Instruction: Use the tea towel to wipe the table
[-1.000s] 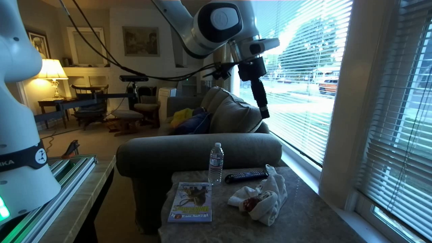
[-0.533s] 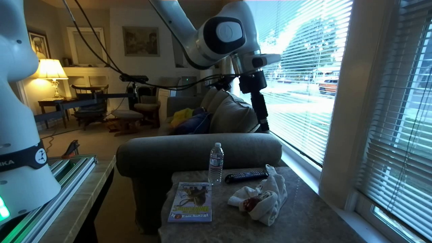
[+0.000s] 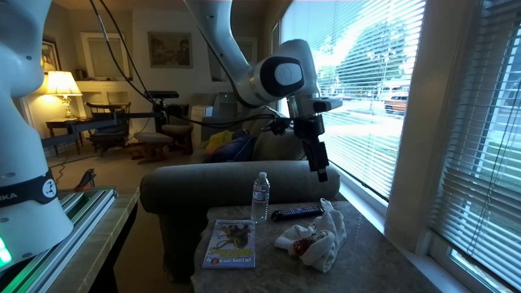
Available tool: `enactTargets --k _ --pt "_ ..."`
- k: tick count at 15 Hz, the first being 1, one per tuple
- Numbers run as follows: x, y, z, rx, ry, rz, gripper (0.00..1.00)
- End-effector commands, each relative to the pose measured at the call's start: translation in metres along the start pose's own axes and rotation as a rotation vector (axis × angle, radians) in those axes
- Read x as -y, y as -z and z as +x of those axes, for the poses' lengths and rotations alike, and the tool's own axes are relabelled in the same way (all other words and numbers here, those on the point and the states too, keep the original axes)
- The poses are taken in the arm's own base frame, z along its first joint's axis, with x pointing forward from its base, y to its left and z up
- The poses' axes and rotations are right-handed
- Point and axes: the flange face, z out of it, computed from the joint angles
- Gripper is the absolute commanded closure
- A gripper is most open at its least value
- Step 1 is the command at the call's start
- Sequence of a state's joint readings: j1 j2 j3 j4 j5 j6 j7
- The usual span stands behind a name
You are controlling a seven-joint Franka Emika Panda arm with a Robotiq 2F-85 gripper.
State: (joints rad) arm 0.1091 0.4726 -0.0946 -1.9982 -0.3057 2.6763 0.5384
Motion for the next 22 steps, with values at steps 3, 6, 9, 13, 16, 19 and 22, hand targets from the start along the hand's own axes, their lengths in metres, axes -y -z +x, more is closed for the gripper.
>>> enactTargets --k 3,6,9,13,16,19,22 --pt "0.014 -0.062 0.015 0.014 0.06 0.068 0.0" --pt "0.013 -0.089 0.018 0.011 0.073 0.077 0.0" --pt "0.014 -0.109 0.021 0.001 0.085 0.059 0.0" --pt "0.008 -0.11 0.016 0.016 0.106 0.044 0.0" --pt "0.008 -0.108 0.018 0.007 0.121 0.045 0.0" --pt "0.011 -0.124 0.018 0.002 0.137 0.013 0.0" --pt "0.012 -0.144 0.01 0.032 0.166 -0.002 0.0"
